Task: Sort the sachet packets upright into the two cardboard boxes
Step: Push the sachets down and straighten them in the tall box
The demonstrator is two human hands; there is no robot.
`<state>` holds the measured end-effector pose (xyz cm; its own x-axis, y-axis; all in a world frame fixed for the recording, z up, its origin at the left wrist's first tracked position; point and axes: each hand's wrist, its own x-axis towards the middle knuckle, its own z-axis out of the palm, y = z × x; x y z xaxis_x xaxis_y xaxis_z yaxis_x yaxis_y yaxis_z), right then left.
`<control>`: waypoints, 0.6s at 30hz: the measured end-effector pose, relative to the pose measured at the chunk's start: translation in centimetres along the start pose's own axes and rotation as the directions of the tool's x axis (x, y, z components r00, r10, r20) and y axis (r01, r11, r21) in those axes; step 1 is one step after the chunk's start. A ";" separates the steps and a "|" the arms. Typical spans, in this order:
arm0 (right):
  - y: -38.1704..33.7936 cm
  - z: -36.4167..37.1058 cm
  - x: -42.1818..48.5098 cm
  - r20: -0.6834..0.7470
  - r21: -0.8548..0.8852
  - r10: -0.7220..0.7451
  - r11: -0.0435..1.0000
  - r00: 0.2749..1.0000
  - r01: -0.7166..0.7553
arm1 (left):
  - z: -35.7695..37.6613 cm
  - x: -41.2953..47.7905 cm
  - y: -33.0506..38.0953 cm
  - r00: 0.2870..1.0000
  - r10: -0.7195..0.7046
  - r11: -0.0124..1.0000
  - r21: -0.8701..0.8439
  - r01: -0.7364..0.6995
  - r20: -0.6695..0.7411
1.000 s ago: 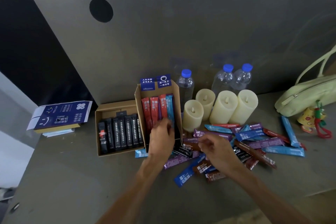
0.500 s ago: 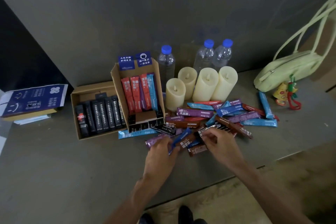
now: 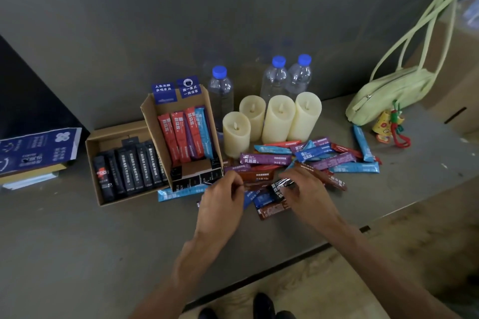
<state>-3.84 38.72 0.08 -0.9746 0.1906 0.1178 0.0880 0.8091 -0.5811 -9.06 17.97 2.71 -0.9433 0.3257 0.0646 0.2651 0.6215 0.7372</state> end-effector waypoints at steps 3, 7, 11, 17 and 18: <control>-1.5 -0.7 1.0 0.109 0.011 -0.032 0.999 0.993 0.031 | -1.9 1.2 0.8 0.991 0.129 0.991 -0.020 -0.129 -0.032; -3.4 -0.8 1.9 0.208 0.067 0.023 0.997 0.978 -0.038 | -3.9 2.6 1.9 0.980 0.190 0.977 -0.089 -0.194 -0.052; -4.4 -0.5 1.9 0.235 0.177 0.040 0.981 0.971 -0.083 | -4.5 3.2 2.3 0.999 -0.025 0.932 -0.361 0.013 -0.031; -5.7 -0.3 1.7 0.286 0.398 0.001 0.909 0.958 -0.120 | -3.7 3.3 1.6 0.990 -0.107 0.895 -0.425 0.138 0.096; -6.0 -0.1 1.7 0.288 0.441 0.001 0.888 0.958 -0.133 | -3.9 3.3 1.5 0.991 -0.108 0.902 -0.412 0.130 0.075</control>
<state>-6.00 34.25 3.86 -0.9926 0.0234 -0.1194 0.1172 0.4479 -0.8864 -12.57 17.26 6.66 -0.9487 0.3091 -0.0663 0.0342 0.3089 0.9505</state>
